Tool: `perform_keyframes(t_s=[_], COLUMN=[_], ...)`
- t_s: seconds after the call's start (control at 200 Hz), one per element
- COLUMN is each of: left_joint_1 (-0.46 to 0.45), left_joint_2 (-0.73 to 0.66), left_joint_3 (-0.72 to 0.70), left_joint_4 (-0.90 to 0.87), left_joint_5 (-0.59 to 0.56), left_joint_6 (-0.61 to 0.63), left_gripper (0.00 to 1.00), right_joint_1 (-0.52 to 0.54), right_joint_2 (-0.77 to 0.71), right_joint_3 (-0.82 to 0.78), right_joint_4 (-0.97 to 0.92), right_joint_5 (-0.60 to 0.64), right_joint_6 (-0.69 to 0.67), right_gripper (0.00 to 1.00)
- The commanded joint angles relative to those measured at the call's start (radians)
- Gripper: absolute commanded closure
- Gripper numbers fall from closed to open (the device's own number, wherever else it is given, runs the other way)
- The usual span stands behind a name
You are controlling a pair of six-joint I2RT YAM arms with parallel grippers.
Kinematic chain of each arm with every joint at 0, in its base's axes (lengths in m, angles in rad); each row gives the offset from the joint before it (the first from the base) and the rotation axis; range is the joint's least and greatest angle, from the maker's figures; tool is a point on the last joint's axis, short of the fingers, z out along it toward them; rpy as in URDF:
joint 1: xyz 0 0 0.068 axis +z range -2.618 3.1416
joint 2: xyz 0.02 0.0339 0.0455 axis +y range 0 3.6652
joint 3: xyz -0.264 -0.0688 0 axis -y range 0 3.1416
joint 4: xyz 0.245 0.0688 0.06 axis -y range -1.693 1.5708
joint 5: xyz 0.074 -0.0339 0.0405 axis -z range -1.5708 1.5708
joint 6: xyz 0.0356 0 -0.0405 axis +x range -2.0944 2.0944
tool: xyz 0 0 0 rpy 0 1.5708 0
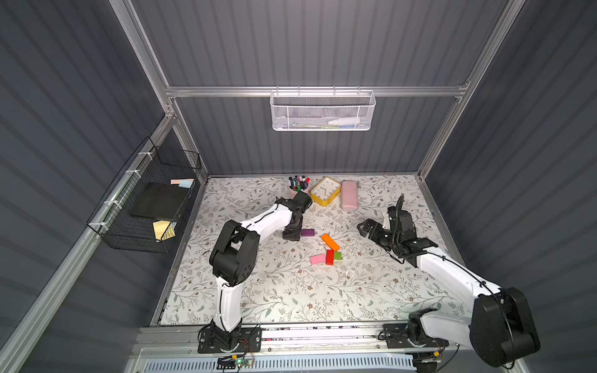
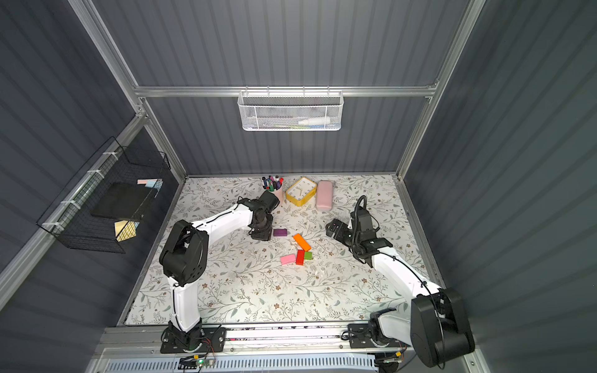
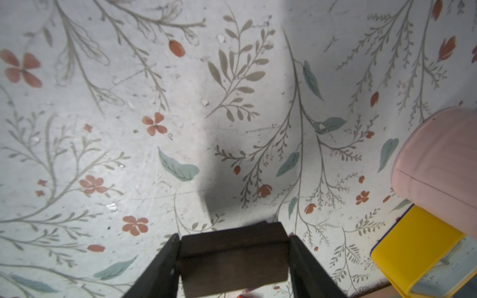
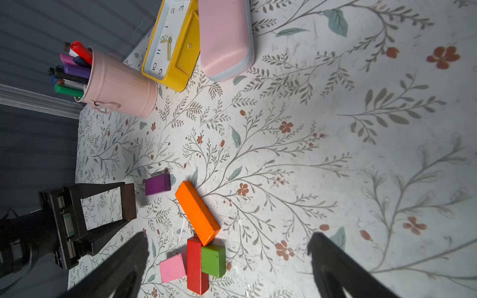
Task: Assemble the number 6 with building blocks
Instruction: Assemble the building block at the center of the board.
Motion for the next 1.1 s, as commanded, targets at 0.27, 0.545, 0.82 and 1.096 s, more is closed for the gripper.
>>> perform_keyframes(t_s=[0.27,0.545,0.82,1.096], left_joint_1=[0.007,0.008,0.007,0.006], left_joint_2=[0.046,0.05,0.074,0.096], left_joint_3=[0.027,0.028,0.05,0.062], left_joint_4=[-0.064,-0.065,-0.068,-0.058], left_joint_5=[-0.008,-0.016,-0.012,-0.001], left_joint_6=[-0.003,-0.008,-0.002,0.005], left_gripper=[0.48,0.48,0.45,0.42], right_joint_1=[-0.009,-0.011,-0.016,-0.028], right_joint_2=[-0.012,-0.01,-0.006,-0.004], right_joint_3=[0.018,0.018,0.018,0.015], right_joint_4=[-0.02,-0.013,-0.011,-0.012], right_joint_5=[0.001,-0.003,-0.005,-0.011], right_joint_6=[-0.002,0.0,-0.002,-0.008], right_gripper=[0.02,0.02,0.02,0.02])
